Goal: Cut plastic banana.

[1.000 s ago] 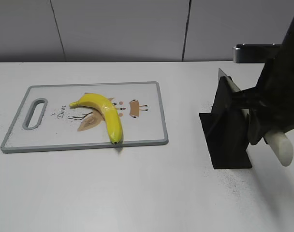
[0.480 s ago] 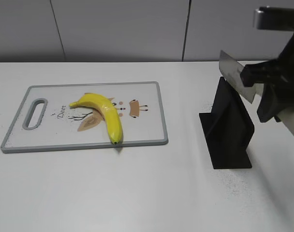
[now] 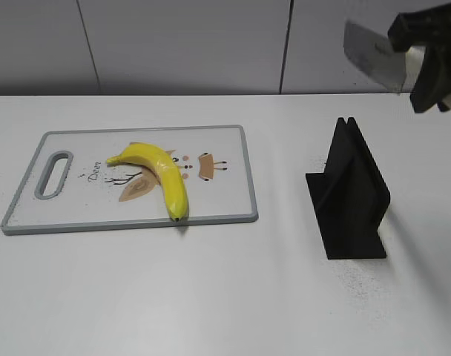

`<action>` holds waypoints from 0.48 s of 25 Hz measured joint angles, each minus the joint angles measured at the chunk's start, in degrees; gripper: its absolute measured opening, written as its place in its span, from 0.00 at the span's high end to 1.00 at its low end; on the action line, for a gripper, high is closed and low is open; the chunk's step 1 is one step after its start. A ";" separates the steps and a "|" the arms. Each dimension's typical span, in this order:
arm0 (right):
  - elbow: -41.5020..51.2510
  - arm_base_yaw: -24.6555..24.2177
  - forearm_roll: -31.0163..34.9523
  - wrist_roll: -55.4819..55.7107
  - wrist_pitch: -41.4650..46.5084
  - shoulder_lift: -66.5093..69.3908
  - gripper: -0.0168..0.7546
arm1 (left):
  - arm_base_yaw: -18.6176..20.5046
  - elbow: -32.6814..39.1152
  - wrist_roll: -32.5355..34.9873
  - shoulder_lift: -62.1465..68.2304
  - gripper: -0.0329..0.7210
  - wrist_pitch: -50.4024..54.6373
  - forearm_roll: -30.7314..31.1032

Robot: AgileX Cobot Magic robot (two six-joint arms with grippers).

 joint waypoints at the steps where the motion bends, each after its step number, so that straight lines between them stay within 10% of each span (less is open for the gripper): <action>1: -1.00 0.00 0.00 0.00 0.00 0.00 0.74 | 0.00 0.00 0.00 0.00 0.23 -0.05 0.00; 12: -3.59 0.00 -0.42 -24.86 0.24 1.41 0.74 | 0.00 0.00 1.33 0.00 0.23 -0.23 -0.85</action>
